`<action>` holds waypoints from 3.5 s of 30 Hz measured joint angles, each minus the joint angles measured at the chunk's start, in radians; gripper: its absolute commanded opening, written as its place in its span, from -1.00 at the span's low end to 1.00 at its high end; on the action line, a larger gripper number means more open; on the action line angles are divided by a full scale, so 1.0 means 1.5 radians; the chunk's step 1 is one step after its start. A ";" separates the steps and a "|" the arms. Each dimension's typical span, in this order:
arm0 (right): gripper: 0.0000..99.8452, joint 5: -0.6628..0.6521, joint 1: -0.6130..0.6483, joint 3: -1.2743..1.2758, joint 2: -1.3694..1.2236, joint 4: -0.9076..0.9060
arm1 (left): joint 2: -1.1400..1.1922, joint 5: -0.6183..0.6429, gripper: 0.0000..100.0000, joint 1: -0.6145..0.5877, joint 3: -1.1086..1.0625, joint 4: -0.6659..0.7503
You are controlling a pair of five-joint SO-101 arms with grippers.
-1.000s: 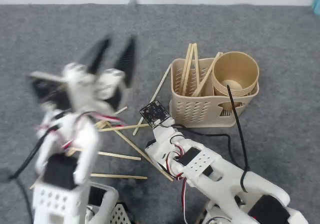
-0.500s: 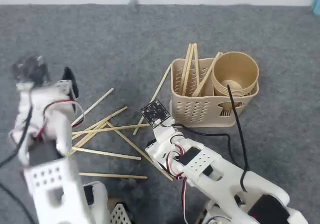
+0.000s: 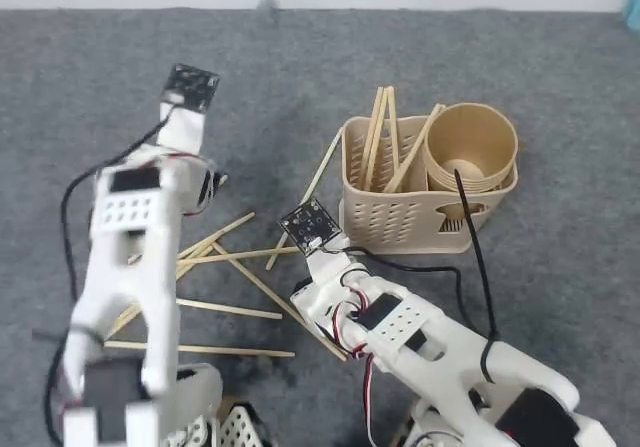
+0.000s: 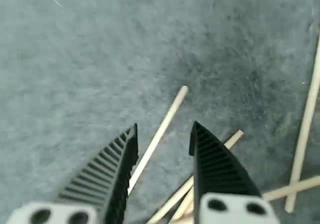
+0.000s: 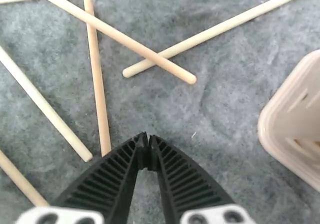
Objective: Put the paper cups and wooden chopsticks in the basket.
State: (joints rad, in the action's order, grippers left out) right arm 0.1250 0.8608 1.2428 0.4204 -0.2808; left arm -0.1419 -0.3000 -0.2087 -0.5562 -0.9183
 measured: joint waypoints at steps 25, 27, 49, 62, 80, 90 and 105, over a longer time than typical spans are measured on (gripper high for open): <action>-0.98 0.000 0.000 0.000 0.000 0.000 | 0.445 0.000 -0.97 0.023 0.364 -0.122; -0.98 0.000 0.000 0.000 0.000 0.000 | 0.446 -0.003 -0.97 0.024 0.364 -0.128; -0.98 0.000 0.000 0.000 0.000 0.000 | 0.275 0.000 -0.97 0.009 0.420 -0.223; -0.98 0.000 0.000 0.000 0.000 0.000 | 0.053 0.105 -0.97 0.014 0.349 -0.225; -0.98 0.000 0.000 0.000 0.000 0.000 | -0.376 0.259 -0.97 0.079 0.105 0.003; -0.98 0.000 0.000 0.000 0.000 0.000 | -0.509 0.281 -0.97 0.297 0.105 0.151; -0.98 0.000 0.000 0.000 0.000 0.000 | -0.523 0.349 -0.97 0.430 0.039 0.338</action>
State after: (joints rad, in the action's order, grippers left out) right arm 0.1250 0.8608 1.2428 0.4204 -0.2808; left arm -0.9260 0.2232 0.4358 -0.4979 -0.4120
